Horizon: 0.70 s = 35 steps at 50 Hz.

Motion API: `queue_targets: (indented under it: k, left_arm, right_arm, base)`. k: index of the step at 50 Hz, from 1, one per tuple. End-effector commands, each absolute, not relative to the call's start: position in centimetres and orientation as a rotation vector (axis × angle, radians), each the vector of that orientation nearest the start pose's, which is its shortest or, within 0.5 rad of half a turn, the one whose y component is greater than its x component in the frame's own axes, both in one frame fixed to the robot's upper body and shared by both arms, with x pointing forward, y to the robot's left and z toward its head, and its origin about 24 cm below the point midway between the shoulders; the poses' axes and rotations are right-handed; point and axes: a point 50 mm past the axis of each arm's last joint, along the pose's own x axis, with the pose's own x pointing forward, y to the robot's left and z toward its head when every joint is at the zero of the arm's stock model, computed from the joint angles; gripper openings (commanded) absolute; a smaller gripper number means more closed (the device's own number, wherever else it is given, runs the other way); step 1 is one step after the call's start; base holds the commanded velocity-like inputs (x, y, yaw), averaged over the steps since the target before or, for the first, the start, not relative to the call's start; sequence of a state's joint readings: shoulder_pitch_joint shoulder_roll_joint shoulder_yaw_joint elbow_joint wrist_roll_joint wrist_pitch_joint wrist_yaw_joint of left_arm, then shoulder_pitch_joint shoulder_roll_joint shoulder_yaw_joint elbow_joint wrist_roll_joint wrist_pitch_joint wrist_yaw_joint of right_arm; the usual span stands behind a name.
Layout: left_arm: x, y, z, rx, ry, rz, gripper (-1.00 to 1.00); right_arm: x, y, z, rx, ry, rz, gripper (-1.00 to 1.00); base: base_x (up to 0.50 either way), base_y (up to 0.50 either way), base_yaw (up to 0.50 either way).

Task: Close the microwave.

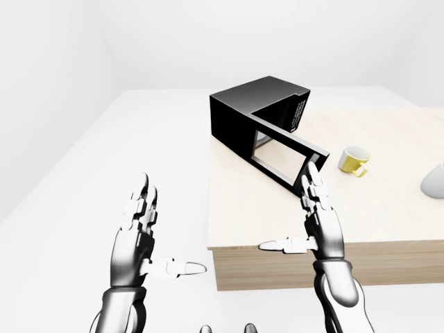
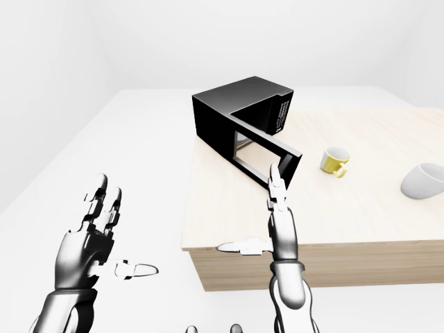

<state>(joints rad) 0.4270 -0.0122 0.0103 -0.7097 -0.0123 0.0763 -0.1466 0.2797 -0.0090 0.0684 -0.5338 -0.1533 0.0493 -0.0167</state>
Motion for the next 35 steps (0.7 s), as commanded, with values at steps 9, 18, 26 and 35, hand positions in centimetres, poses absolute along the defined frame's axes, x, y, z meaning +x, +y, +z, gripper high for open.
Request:
queue_targets:
  k: [9,18,26,35]
  left_arm:
    - [16.6,16.68,11.19,0.034,-0.227,-0.017,1.0]
    - [16.67,16.74,11.11,0.031,-0.226,-0.016,1.0]
    - [16.66,16.7,11.06,0.032,-0.225,-0.017,1.0]
    - [16.59,16.59,11.12,0.032,-0.227,-0.024,1.0]
  right_arm:
    - [19.26,-15.27,10.43,-0.149,-0.239,-0.044,1.0]
    - [19.33,-15.27,10.4,-0.149,-0.237,-0.045,1.0]
    - [19.31,-15.27,10.38,-0.149,-0.237,-0.045,1.0]
    - [19.44,-15.28,10.31,-0.139,-0.232,-0.044,1.0]
  base:
    - [0.17,0.0,0.0]
    - [0.5,0.0,0.0]
    - [0.5,0.0,0.0]
    - [0.28,0.0,0.0]
